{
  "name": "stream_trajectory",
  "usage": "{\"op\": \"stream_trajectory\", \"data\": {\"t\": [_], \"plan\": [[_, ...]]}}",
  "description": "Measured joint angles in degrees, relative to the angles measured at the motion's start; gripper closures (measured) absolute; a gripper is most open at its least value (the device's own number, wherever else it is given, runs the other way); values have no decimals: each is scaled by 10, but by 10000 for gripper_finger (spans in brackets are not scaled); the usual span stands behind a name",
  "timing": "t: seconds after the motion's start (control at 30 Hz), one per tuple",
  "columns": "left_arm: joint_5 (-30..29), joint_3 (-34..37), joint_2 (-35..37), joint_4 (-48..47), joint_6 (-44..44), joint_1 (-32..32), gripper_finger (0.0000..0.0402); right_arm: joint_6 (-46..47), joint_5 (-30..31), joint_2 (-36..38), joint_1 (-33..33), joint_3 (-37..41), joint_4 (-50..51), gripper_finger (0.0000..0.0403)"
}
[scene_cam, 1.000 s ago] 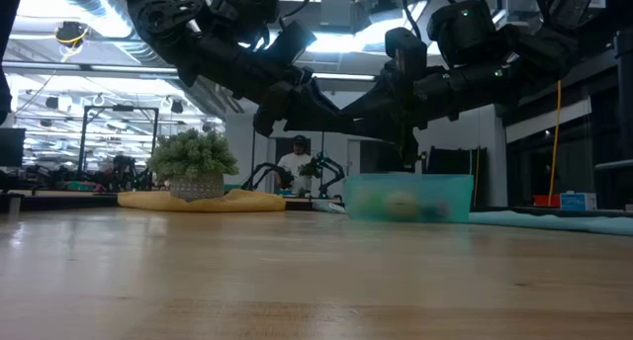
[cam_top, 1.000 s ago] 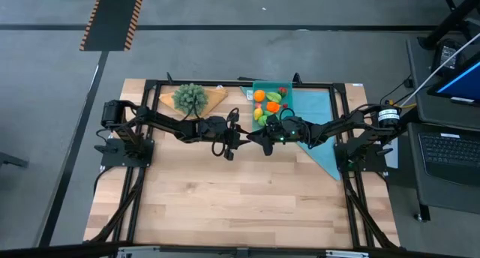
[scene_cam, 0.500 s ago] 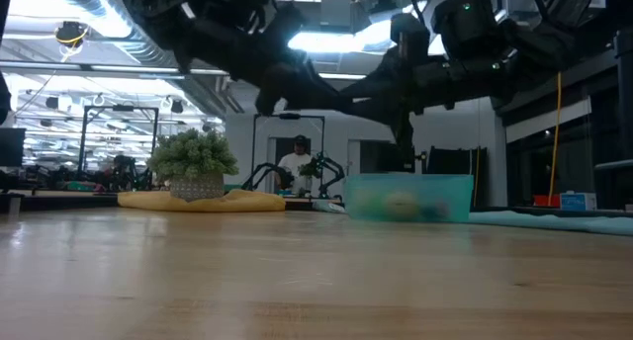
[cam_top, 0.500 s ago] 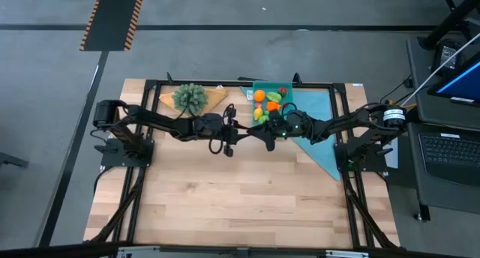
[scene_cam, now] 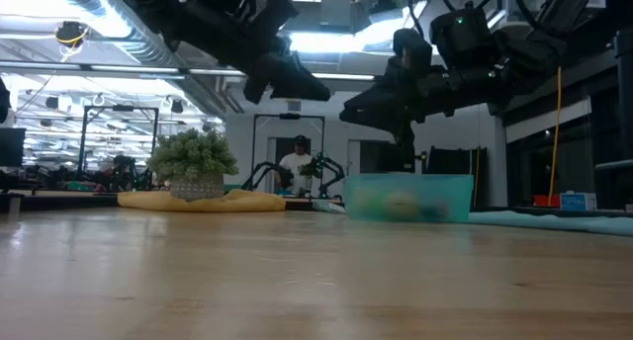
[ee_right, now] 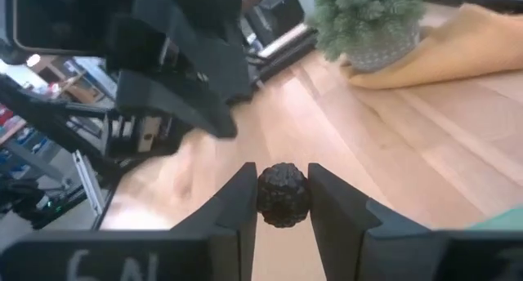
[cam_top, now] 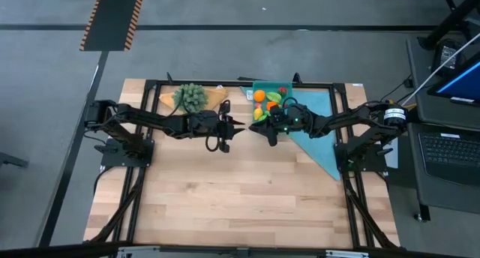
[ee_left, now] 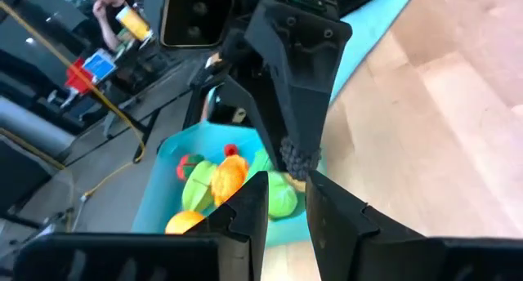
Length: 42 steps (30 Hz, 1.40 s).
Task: Pick and placing Produce into tupperware
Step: Put the blackberry into the blue bin
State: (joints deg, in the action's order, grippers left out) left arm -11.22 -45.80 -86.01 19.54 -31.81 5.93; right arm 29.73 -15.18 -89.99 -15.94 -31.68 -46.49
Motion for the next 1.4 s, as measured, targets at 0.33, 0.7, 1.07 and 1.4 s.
{"op": "stream_trajectory", "data": {"t": [0.33,0.7,1.07,1.4], "plan": [[-42,0,-1,-34,59,4,346,-59,-11,51,-58,0,97,307],[34,0,-1,-51,123,13,379,-172,61,95,-90,0,186,308],[116,0,-1,-49,165,14,394,-229,172,150,-90,0,286,308],[139,0,-1,-46,164,14,377,-236,212,166,-90,-1,343,308]]}}
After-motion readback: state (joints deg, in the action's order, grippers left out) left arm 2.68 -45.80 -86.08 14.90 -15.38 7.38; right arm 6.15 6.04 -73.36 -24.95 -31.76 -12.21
